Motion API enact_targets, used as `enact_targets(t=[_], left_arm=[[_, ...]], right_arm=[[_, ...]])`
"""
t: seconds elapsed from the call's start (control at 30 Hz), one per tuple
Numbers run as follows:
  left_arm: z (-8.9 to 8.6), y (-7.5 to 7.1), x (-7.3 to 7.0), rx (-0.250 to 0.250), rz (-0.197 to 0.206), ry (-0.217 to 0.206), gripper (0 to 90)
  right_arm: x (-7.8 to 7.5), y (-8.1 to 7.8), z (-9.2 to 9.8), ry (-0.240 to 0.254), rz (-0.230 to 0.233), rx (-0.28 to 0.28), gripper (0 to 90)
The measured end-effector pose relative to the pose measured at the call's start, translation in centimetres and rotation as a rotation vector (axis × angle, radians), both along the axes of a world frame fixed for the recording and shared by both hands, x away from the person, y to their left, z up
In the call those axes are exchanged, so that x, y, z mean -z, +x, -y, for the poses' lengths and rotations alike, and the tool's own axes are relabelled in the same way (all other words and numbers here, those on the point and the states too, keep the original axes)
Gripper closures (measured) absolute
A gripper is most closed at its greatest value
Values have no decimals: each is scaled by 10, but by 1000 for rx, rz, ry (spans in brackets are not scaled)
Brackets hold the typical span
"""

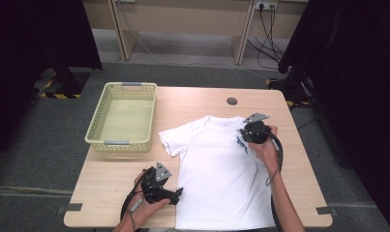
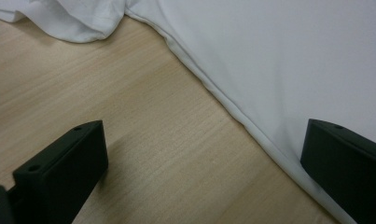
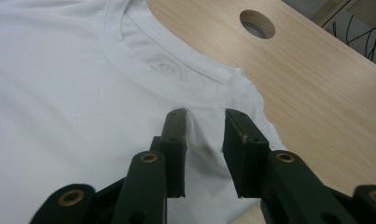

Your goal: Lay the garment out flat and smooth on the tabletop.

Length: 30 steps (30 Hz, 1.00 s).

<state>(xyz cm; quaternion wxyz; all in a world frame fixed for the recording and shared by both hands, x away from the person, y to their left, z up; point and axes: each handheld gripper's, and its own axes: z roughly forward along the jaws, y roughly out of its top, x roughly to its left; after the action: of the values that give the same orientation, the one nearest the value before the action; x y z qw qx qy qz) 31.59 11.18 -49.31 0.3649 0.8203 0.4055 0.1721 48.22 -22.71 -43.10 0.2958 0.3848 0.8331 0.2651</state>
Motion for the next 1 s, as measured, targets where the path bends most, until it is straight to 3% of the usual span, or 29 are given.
enact_targets(t=[0.1, 0.27, 0.47, 0.57, 0.73, 1.0], left_arm=[[0, 0, 0, 1, 1, 2, 0], [0, 0, 0, 0, 0, 0, 0], [0, 0, 0, 1, 1, 1, 0], [0, 0, 0, 1, 1, 2, 0], [0, 0, 0, 0, 0, 0, 0], [0, 0, 0, 0, 0, 0, 0]], right_arm=[[2, -2, 4, 19, -14, 20, 638], [5, -6, 25, 98, -59, 83, 585], [17, -11, 39, 158, -165, 109, 547], [25, -10, 42, 194, -197, 86, 647], [21, -14, 44, 194, -166, 44, 829], [3, -29, 65, 141, -79, 73, 857]])
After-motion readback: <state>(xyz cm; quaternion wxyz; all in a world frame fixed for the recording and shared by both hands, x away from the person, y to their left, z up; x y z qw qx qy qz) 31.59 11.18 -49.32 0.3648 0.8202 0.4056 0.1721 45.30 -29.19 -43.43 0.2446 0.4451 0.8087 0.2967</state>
